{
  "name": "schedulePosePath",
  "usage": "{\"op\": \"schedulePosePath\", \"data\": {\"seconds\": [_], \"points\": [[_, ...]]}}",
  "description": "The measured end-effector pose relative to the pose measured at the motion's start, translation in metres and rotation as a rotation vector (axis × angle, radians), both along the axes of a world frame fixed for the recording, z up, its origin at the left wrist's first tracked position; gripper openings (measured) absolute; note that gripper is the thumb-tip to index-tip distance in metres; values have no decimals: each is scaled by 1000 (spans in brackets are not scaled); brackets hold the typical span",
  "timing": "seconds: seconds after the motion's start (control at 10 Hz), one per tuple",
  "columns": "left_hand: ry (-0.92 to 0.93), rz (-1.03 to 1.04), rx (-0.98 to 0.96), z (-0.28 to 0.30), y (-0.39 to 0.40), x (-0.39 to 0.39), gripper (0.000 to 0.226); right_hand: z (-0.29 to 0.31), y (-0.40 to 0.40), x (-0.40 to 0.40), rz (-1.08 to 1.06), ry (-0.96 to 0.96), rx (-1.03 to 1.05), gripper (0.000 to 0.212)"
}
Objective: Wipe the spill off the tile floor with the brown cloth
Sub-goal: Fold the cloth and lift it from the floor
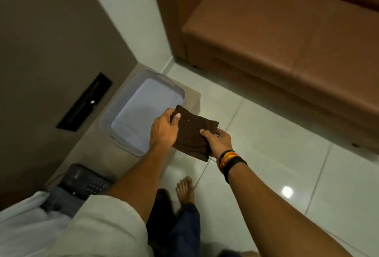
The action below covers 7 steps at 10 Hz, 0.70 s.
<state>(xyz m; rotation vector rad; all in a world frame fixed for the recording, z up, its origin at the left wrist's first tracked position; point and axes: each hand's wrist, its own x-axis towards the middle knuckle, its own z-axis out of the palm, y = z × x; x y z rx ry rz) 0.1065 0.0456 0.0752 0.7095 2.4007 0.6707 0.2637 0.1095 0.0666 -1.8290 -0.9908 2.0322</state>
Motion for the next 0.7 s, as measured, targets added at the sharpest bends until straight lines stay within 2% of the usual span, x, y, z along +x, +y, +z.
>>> {"op": "schedulePosePath", "data": {"seconds": [0.1, 0.2, 0.4, 0.5, 0.6, 0.7], "points": [[27, 71, 2, -2, -23, -62, 34, -7, -12, -72, 86, -38, 12, 43], [43, 145, -16, -17, -40, -122, 39, -26, -21, -143, 201, -77, 67, 34], [3, 129, -126, -66, -48, -188, 45, -76, -20, -221, 412, -192, 102, 30], [107, 37, -187, -69, -46, -186, 57, -72, -20, -205, 446, -200, 161, 37], [364, -177, -182, -48, -31, -166, 61, -35, -29, -147, 377, -82, 175, 38], [599, -316, -89, 1, 17, -144, 65, 16, -52, -47, 272, -76, 180, 27]]}}
